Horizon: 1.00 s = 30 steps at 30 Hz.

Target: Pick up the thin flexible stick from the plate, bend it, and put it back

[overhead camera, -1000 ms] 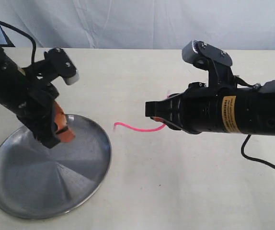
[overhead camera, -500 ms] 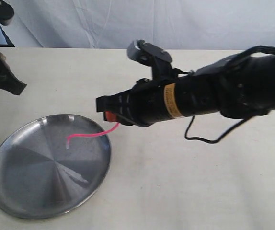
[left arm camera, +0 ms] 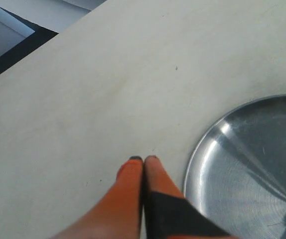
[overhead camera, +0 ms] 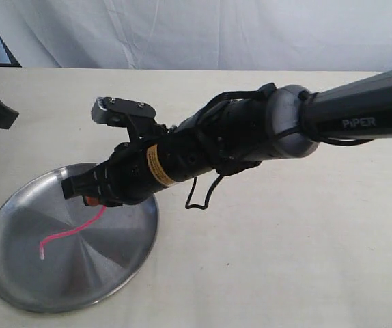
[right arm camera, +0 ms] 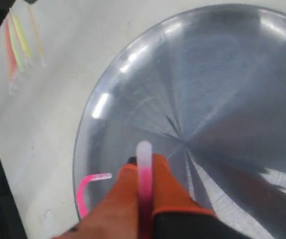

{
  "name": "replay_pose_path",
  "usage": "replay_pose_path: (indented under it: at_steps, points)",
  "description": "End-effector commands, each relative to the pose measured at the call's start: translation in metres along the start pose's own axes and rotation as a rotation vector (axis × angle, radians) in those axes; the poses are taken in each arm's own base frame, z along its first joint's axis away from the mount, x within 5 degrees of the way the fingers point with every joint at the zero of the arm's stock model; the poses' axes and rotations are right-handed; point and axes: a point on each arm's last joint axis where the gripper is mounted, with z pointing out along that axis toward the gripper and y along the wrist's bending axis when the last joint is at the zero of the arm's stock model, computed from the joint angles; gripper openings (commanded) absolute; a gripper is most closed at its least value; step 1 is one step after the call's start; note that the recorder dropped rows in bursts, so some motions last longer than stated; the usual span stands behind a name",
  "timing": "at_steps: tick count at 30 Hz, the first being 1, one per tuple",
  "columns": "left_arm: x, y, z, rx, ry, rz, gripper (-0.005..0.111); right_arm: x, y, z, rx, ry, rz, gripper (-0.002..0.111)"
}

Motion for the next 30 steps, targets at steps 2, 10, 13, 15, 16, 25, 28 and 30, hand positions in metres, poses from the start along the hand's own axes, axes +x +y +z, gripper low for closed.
replay_pose_path:
  at_steps: [2,10,13,15,16,25,28,30]
  points:
    - [0.000,0.001,-0.002,-0.007,-0.004,-0.006,0.000,0.002,-0.008,0.009,0.026,0.010,-0.008,0.033]
    - [0.000,0.001,-0.002,-0.008,-0.005,-0.005,0.000,-0.016,-0.019,0.004,0.194,-0.102,-0.055,0.057]
    - [0.000,0.001,-0.002,-0.009,-0.005,-0.003,0.000,-0.026,-0.017,-0.005,0.253,-0.147,-0.132,0.057]
    - [0.000,0.001,-0.002,-0.005,0.000,-0.020,0.000,-0.035,-0.011,-0.016,0.276,-0.198,-0.145,0.056]
    - [0.001,0.001,-0.002,-0.004,0.002,-0.033,0.000,-0.038,-0.009,-0.021,0.275,-0.215,-0.148,0.055]
    - [0.006,0.006,-0.034,0.046,-0.097,-0.210,0.000,-0.061,0.002,-0.109,0.177,-0.330,-0.138,0.000]
    - [0.011,0.017,-0.059,0.026,-0.200,-0.290,0.000,-0.053,-0.011,-0.141,0.182,-0.346,-0.102,0.000]
    - [0.015,0.023,-0.078,0.016,-0.287,-0.339,0.000,-0.043,-0.020,-0.158,0.211,-0.355,-0.093,0.000]
